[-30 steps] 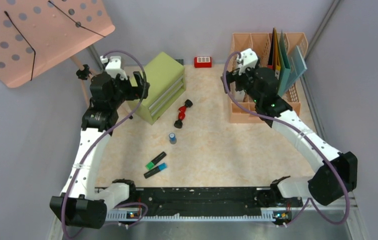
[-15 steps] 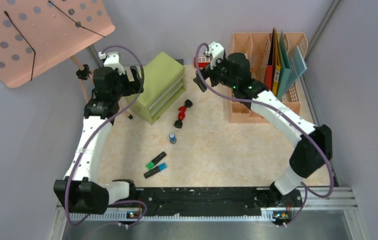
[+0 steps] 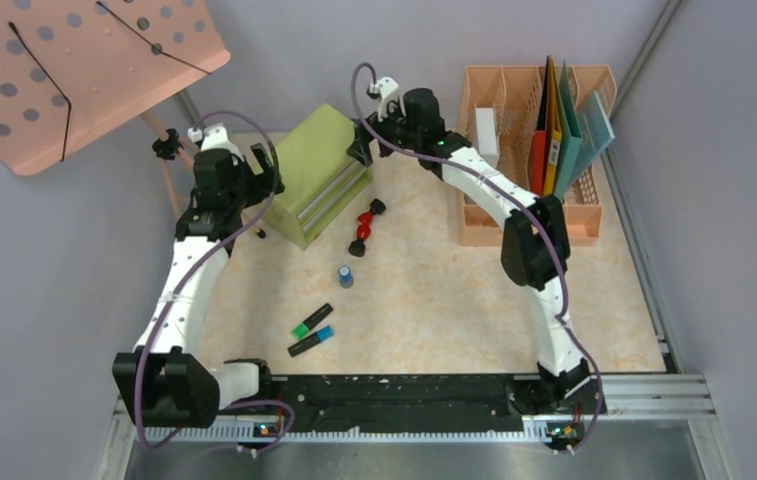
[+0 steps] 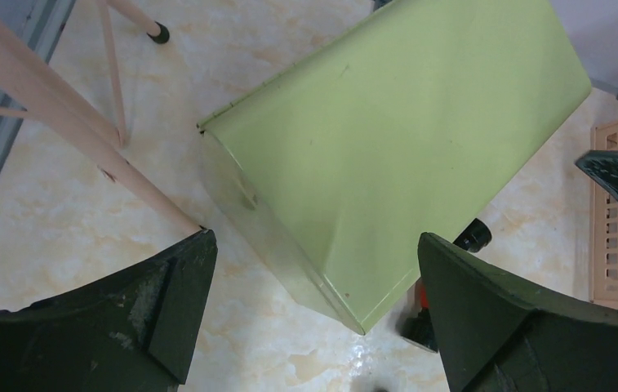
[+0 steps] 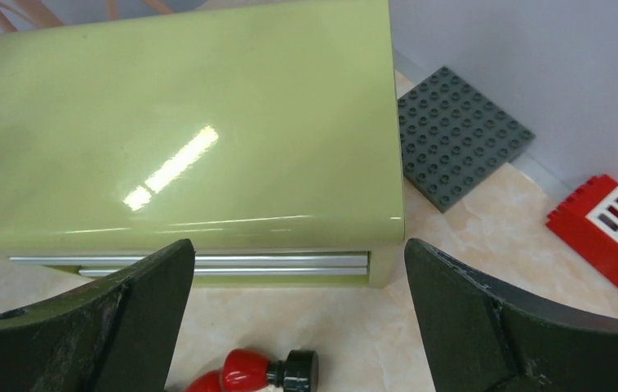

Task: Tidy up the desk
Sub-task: Move the storage box to the center of the board.

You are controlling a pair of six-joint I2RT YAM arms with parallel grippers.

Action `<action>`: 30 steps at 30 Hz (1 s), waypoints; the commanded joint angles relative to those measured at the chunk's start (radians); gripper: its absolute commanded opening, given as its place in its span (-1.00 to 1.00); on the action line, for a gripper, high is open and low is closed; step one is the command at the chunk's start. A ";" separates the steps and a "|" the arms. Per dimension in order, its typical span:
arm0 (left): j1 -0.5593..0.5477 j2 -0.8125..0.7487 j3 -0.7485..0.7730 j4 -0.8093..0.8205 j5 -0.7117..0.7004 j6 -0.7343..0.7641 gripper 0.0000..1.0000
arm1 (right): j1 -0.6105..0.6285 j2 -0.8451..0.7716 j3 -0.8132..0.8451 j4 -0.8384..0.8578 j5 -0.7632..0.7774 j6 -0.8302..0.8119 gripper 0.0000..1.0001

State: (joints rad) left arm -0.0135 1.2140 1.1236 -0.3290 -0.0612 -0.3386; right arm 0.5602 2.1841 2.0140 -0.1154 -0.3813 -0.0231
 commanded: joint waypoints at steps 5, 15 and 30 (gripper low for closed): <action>0.004 -0.022 -0.084 0.087 0.023 -0.053 0.97 | -0.068 0.205 0.242 0.032 -0.222 0.084 0.96; 0.003 0.018 -0.113 0.104 0.056 -0.074 0.97 | -0.108 0.265 0.274 0.082 -0.499 0.131 0.92; 0.000 0.058 -0.094 0.103 0.136 -0.083 0.97 | -0.078 0.275 0.319 -0.026 -0.545 -0.039 0.86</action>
State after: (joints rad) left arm -0.0139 1.2636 1.0153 -0.2752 0.0444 -0.4187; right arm 0.4511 2.4439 2.2612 -0.1036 -0.8539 0.0326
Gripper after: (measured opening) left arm 0.985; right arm 0.946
